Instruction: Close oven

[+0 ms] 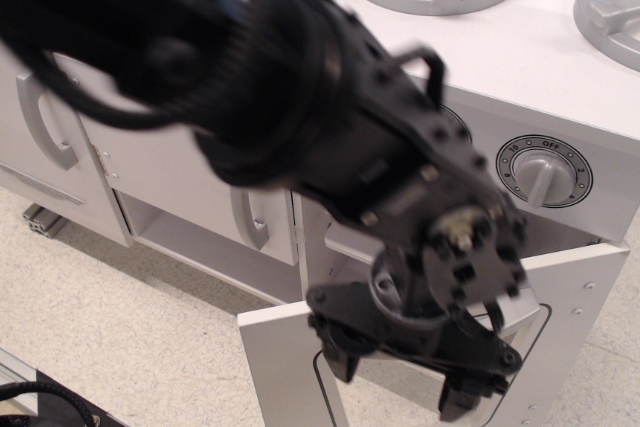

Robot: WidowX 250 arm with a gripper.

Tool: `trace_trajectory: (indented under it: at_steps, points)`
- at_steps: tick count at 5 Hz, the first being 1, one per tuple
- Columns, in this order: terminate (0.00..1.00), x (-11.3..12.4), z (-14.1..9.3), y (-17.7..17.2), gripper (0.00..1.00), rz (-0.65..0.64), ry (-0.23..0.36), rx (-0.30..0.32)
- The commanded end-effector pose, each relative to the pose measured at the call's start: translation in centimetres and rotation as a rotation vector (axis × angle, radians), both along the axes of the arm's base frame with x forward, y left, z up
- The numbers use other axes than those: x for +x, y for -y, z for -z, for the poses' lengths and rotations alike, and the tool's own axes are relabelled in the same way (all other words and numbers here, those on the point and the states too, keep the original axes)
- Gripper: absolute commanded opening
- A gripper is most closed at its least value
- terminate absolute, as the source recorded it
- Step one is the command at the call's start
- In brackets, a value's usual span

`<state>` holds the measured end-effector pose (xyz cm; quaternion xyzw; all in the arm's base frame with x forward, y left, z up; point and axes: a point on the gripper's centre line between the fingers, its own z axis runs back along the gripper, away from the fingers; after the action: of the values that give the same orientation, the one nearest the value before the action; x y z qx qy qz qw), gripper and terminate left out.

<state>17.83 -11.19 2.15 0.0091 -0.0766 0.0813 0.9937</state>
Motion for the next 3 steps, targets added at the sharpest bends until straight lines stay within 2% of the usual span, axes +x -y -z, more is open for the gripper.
trace_trajectory:
  at_steps: [1,2,3]
  points:
    - [0.0,1.8,4.6,1.4,1.0,-0.085,0.057,-0.055]
    - [0.0,2.7,5.8,1.3,1.0,-0.094,0.055,-0.041]
    - [0.0,3.9,5.3,0.1,1.0,-0.126,0.09,-0.03]
